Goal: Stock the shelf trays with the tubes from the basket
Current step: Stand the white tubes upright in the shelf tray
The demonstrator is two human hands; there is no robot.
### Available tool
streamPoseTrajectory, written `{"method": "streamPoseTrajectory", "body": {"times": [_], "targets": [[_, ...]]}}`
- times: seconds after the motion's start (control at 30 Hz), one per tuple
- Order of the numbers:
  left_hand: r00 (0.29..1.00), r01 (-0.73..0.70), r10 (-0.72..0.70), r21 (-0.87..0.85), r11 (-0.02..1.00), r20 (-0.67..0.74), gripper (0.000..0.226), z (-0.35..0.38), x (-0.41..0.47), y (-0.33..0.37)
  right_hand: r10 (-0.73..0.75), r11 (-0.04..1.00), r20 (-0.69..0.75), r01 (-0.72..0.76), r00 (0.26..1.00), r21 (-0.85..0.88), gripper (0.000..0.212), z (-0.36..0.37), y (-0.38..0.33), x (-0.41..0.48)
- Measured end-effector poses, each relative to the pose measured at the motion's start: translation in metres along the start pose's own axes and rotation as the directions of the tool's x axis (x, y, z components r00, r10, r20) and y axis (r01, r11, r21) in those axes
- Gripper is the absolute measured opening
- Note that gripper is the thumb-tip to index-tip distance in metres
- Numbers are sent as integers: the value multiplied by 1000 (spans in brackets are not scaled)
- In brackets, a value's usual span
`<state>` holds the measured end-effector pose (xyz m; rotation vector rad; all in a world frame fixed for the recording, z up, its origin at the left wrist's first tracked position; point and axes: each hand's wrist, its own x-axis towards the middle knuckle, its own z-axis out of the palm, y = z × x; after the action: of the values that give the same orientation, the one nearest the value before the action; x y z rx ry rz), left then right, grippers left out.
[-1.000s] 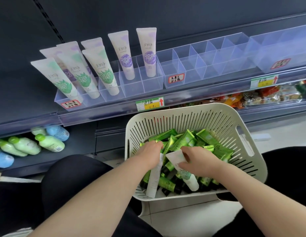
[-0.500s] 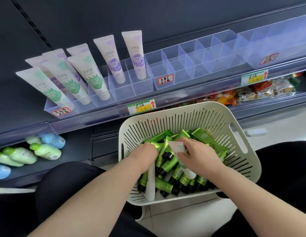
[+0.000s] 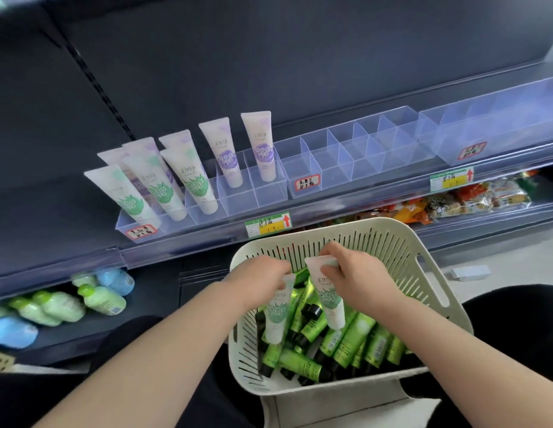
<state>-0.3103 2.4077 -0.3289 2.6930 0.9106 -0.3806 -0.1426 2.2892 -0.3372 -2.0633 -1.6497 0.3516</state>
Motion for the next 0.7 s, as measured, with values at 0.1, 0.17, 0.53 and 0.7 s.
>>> {"method": "streamPoseTrajectory", "body": {"times": [0.1,0.17,0.53,0.7], "targets": [[965,15,-11,13,1000,-261,7,-46,-12,-1,-75,997,-95,73,993,-19,17,-24,-23,22],[904,63,-60,-6,998,-423,1,-76,-20,-3,-117,993,-165,114,979,-32,17,-41,-39,37],[604,261,-175,-14,965,-778,23,-188,-35,-20,-262,963,-381,264,886,-49,17,-116,-110,110],[669,313,-166,72,947,-724,26,-192,-16,-35,-249,964,-426,264,870,-26,11,-114,-118,138]]}}
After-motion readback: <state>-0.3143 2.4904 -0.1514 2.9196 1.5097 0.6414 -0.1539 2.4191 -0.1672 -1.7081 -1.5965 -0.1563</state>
